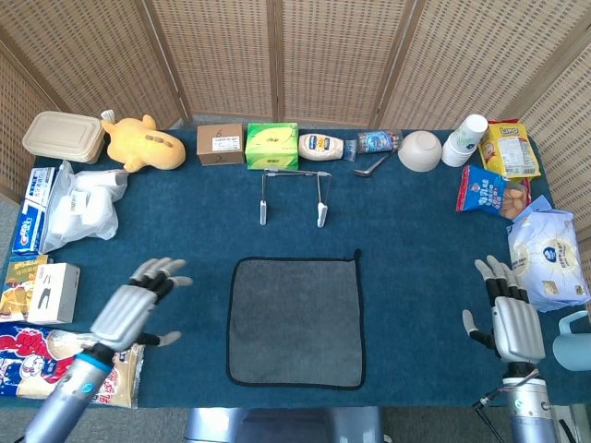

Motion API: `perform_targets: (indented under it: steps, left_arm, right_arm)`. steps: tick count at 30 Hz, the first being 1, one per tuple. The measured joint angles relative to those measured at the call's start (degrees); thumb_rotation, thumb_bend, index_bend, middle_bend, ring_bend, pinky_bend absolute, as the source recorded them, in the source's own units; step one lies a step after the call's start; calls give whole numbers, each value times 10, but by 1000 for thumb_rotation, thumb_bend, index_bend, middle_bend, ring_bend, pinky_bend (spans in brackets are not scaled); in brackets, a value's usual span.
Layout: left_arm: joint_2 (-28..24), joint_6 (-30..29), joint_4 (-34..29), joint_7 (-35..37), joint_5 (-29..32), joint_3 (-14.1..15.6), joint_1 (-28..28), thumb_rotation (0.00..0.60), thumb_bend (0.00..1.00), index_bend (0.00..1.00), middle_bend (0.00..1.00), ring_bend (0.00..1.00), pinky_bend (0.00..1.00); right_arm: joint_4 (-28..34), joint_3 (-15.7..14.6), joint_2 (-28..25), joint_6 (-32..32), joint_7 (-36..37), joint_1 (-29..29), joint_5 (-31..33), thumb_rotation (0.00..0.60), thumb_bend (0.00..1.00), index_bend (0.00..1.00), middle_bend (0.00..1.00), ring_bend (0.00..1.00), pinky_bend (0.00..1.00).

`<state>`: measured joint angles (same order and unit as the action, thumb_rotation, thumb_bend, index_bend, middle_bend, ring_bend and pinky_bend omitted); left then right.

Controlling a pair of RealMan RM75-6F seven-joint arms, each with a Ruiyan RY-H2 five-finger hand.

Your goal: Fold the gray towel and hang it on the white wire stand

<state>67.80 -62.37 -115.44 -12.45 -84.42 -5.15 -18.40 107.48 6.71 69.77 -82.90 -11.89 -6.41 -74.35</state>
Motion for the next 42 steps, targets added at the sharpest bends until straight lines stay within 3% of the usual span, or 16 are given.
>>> perform_targets:
  steps: [9,17,24,31,42]
  left_arm:
    - [68,107,14,-13,11,-11,-95,600,206,260,107,0,0]
    - [156,177,54,-42,62,-11,-167,600,206,259,102,0,0]
    - [223,181,86,-73,93,4,-190,600,206,254,103,0,0]
    - [281,147,115,-116,114,21,-195,600,207,194,91,0,0]
    - [327,120,136,-182,144,37,-205,600,205,143,52,0,0]
  right_arm:
    - [-4,0,-8,-14,16,14,8,600,388,26,0,0,0]
    - [-11,1,-16,-16,33,21,10,600,388,25,0,0,0]
    - [-15,1,-25,-21,46,30,12,600,389,26,0,0,0]
    - [-21,1,-32,-22,62,36,12,600,388,25,0,0,0]
    - [-30,3,-39,-20,84,42,10,600,388,24,0,0,0]
